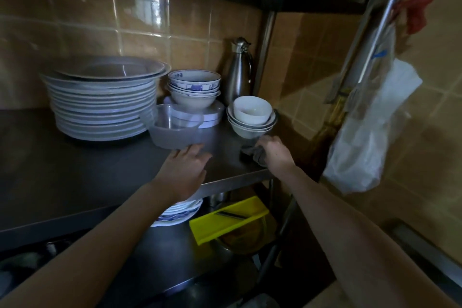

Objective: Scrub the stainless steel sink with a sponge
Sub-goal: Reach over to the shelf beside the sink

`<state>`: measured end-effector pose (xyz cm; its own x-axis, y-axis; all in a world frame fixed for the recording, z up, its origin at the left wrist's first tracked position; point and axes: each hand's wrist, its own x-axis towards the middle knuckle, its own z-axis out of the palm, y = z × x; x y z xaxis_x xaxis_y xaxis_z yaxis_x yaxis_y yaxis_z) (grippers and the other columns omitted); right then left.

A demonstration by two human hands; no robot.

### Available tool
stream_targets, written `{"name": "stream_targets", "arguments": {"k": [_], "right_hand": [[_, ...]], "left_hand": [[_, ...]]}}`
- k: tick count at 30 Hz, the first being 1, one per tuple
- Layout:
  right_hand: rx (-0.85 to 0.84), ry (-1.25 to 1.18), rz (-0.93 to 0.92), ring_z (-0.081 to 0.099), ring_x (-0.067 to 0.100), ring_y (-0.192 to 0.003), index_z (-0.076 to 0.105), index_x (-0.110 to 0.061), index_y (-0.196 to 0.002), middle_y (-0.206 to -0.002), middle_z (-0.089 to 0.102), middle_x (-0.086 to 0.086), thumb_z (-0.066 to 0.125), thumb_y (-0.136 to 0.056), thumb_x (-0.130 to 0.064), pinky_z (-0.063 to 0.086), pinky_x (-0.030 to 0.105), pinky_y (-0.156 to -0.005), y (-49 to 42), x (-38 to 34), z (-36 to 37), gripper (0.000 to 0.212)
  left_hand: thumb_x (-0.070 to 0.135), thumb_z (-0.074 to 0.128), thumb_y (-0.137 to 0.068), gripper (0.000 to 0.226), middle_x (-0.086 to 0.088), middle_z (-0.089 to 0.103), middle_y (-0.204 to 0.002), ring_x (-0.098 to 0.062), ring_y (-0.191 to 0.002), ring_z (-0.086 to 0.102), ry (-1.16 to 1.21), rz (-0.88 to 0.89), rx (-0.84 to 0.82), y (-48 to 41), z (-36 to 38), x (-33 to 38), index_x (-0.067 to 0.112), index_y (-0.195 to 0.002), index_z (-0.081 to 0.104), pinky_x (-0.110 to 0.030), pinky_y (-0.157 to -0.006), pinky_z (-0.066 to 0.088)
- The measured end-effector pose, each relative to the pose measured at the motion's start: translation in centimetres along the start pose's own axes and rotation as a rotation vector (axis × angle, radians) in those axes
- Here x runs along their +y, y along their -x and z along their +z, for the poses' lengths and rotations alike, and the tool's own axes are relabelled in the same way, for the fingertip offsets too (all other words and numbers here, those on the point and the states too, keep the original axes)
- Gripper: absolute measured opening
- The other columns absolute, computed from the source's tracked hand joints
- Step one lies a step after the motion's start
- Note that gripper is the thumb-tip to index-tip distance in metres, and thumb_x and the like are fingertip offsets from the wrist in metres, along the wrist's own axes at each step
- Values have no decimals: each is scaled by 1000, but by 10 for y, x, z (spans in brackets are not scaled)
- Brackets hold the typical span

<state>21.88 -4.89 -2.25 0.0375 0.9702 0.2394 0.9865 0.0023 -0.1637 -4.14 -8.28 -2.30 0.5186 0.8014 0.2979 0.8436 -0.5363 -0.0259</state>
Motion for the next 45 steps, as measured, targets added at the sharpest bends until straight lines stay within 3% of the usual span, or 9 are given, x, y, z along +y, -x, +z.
{"name": "stream_targets", "arguments": {"k": [3,8,10,21,25,33,45], "right_hand": [[-30,21,-58,32,25,-132,54,-17,-125,-145,42,1,45,-76,19,42,44,-102,4,3,15,61],[-23,31,-85,18,29,-144,40,-24,-142,-158,22,-2,48,-81,15,18,44,-118,15,12,8,73],[9,40,-83,19,28,-144,37,-24,-144,-158,21,-3,50,-81,14,17,45,-119,27,18,3,75],[20,53,-32,34,25,-137,47,-24,-137,-149,40,-2,42,-95,-9,26,42,-113,159,51,-8,45],[23,54,38,38,25,-134,49,-24,-135,-147,43,0,43,-97,-17,26,41,-111,217,62,-2,40],[-60,15,231,27,22,-141,45,-29,-137,-151,36,-2,39,-99,-25,16,42,-116,332,109,4,39],[-48,75,601,33,21,-139,44,-33,-137,-149,39,-6,43,-96,-27,24,42,-115,469,165,13,42]], "left_hand": [[34,40,-94,47,-6,22,-151,-24,-138,24,-13,9,-37,0,11,-6,27,-140,32,-38,-110,23],[33,41,-94,46,-6,26,-149,-25,-134,29,10,28,-69,2,17,0,26,-139,34,-39,-107,25],[32,41,-93,46,-5,26,-149,-25,-133,31,28,46,-63,3,16,7,25,-139,35,-40,-106,27],[29,46,-91,44,-5,33,-146,-27,-131,35,105,187,-44,25,18,101,22,-134,41,-41,-103,30],[30,44,-93,45,-5,30,-149,-27,-134,32,146,247,-91,38,29,136,23,-137,38,-43,-105,29],[30,43,-95,46,-1,30,-149,-24,-135,32,195,361,-171,70,54,215,24,-139,37,-41,-105,31],[26,41,-96,44,-4,30,-150,-24,-136,29,240,525,-239,102,93,320,21,-140,37,-41,-108,31]]}}
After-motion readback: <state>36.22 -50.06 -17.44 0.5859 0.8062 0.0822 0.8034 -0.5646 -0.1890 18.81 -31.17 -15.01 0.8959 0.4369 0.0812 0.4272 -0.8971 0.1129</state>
